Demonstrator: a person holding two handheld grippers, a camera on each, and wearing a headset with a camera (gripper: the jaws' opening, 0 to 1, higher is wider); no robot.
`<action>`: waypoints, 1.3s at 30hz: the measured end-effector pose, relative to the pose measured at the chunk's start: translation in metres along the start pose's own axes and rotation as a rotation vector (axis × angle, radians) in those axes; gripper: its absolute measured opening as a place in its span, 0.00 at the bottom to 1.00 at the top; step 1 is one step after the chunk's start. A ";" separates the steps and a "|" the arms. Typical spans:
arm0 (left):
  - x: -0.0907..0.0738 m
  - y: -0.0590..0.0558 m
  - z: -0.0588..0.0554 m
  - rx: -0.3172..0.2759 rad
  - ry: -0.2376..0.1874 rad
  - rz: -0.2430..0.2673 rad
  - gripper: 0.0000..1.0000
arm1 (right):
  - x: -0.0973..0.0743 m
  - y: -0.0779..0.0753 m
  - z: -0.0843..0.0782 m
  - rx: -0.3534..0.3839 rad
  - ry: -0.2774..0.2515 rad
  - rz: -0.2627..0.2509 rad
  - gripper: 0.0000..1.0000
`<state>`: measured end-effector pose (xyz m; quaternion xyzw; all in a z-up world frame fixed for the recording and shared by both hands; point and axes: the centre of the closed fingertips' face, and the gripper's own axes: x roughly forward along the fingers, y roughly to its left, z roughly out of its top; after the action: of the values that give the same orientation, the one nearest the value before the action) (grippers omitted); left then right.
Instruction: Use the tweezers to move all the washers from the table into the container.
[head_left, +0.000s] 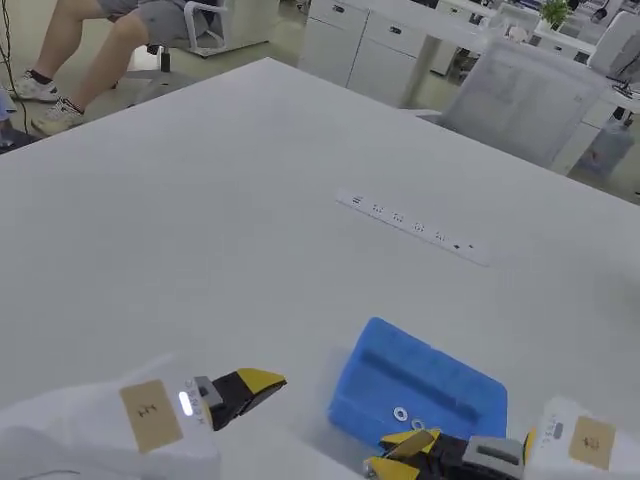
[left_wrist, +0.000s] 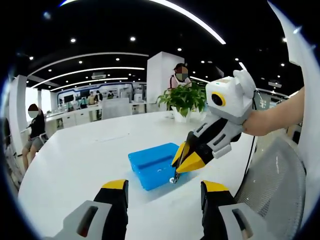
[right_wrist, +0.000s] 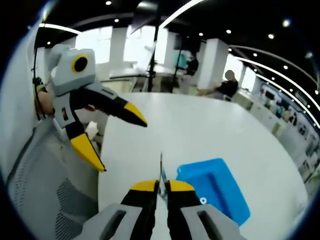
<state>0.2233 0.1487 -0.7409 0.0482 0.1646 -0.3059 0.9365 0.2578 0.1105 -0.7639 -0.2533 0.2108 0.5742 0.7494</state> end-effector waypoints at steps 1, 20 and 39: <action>0.000 0.000 0.000 0.000 0.000 0.000 0.58 | 0.000 -0.003 0.002 0.000 -0.002 -0.004 0.03; 0.000 0.000 0.000 -0.002 0.002 0.002 0.57 | 0.002 -0.060 0.024 0.141 -0.094 -0.091 0.03; 0.000 0.001 -0.001 -0.003 0.002 0.000 0.56 | 0.026 -0.099 -0.009 0.377 -0.054 -0.111 0.03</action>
<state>0.2237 0.1493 -0.7418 0.0473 0.1660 -0.3056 0.9364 0.3595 0.1038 -0.7730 -0.1041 0.2805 0.4890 0.8193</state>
